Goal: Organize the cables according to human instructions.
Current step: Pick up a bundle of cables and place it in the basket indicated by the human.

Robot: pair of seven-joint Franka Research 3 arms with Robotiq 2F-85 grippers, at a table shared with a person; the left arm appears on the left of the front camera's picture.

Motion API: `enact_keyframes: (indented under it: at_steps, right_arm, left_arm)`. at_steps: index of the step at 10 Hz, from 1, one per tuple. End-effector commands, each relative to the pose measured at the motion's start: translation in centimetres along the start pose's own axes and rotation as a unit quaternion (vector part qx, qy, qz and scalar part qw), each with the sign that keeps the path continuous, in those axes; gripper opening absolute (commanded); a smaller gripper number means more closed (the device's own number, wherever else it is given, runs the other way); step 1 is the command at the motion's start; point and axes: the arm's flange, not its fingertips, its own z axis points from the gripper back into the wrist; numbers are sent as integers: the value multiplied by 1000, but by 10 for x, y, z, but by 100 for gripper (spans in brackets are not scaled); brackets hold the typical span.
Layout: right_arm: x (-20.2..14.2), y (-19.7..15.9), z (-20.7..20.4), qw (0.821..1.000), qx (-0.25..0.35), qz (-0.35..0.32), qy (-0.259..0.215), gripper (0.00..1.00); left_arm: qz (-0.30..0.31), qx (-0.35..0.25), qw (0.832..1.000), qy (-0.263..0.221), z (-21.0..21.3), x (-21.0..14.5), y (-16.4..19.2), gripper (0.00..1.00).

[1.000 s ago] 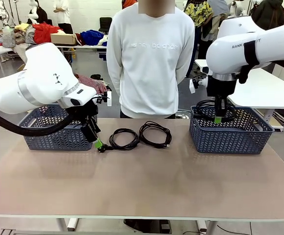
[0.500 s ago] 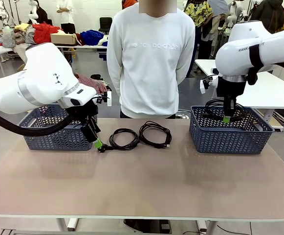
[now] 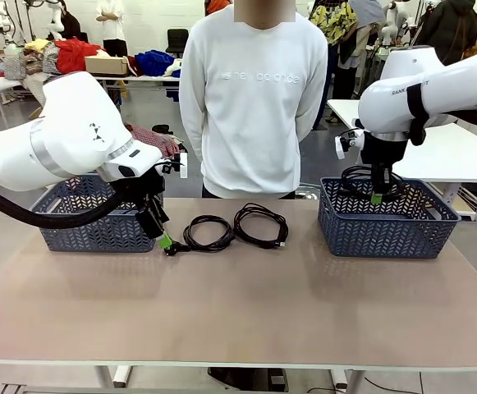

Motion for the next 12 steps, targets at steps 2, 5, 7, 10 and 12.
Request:
enact_keyframes:
  at_steps: [2, 5, 7, 10, 12]
  right_arm:
    - [-4, -8, 4, 1000, 2, 8, 13, 12]
    - [-2, -3, 3, 1000, 12, 4, 22, 12]
    - [0, -8, -1, 1000, 8, 3, 22, 12]
    - [3, -11, -8, 1000, 8, 5, 27, 48]
    - [2, -9, -4, 1000, 18, 3, 20, 68]
  left_arm:
    - [2, 2, 1000, 1, 1, -1, 0, 100]
    - [2, 2, 1000, 1, 1, -1, 0, 100]
    - [2, 2, 1000, 1, 1, -1, 0, 100]
    - [2, 2, 1000, 1, 1, -1, 0, 100]
    - [2, 2, 1000, 1, 1, -1, 0, 100]
